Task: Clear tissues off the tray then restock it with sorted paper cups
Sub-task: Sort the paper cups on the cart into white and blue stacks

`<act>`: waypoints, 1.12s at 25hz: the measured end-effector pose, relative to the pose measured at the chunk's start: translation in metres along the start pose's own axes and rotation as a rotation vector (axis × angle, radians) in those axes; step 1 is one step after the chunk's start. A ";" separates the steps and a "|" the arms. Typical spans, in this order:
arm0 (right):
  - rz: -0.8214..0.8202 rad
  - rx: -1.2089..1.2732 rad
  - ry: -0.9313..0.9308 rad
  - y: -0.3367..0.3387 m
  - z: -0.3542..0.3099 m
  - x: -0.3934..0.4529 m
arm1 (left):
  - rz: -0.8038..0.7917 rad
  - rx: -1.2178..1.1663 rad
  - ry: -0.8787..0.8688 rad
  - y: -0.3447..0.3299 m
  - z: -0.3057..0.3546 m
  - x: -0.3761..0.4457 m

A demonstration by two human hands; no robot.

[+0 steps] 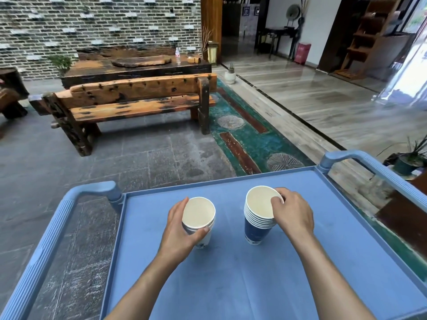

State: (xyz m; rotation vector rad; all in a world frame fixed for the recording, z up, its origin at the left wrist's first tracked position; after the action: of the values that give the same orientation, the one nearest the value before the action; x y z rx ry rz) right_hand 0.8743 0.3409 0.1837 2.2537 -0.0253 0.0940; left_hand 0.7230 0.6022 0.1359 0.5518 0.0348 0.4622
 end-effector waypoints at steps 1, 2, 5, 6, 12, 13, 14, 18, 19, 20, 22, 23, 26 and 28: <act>-0.016 0.019 -0.010 -0.002 0.003 0.002 | -0.015 -0.012 0.006 0.000 -0.001 -0.001; -0.033 0.053 -0.015 -0.003 0.005 0.003 | -0.030 -0.027 0.013 -0.001 -0.002 -0.002; -0.085 0.264 -0.054 -0.007 0.015 0.000 | -0.072 -0.058 0.044 -0.004 -0.005 -0.003; -0.106 0.380 -0.085 -0.009 0.021 -0.001 | -0.084 -0.064 0.052 -0.006 -0.007 -0.004; -0.075 0.826 -0.300 -0.021 0.082 -0.019 | -0.040 -0.144 0.132 -0.011 -0.023 -0.011; -0.126 0.794 -0.292 -0.029 0.089 -0.023 | -0.031 -0.161 0.158 -0.012 -0.027 -0.013; -0.200 0.759 -0.265 -0.038 0.093 -0.027 | -0.027 -0.182 0.184 -0.014 -0.031 -0.014; -0.468 0.703 -0.107 -0.070 0.077 -0.037 | -0.047 -0.230 0.230 -0.026 -0.038 -0.014; -0.485 0.703 -0.084 -0.075 0.072 -0.036 | -0.049 -0.236 0.230 -0.029 -0.038 -0.013; -0.484 0.711 -0.076 -0.079 0.069 -0.034 | -0.047 -0.239 0.233 -0.031 -0.039 -0.012; -0.453 0.737 -0.078 -0.086 0.065 -0.028 | -0.026 -0.234 0.243 -0.034 -0.039 -0.009; -0.436 0.744 -0.077 -0.088 0.063 -0.026 | -0.008 -0.229 0.249 -0.034 -0.040 -0.008; -0.403 0.725 -0.051 -0.090 0.058 -0.020 | 0.044 -0.220 0.270 -0.032 -0.040 -0.008; -0.395 0.719 -0.035 -0.088 0.055 -0.018 | 0.076 -0.196 0.282 -0.030 -0.039 -0.010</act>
State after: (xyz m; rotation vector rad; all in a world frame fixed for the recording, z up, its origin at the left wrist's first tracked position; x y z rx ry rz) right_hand 0.8637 0.3539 0.0794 2.9234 0.5067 -0.1778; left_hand 0.7207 0.5951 0.0862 0.2936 0.2363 0.6074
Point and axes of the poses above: each hand's wrist, its own x-axis towards the middle knuckle, its own y-axis out of the back of the hand, z = x × y, the point moved 7 cm from there along x, towards the middle knuckle, and after that the axes turned 4 degrees about x, right-handed, at the moved point
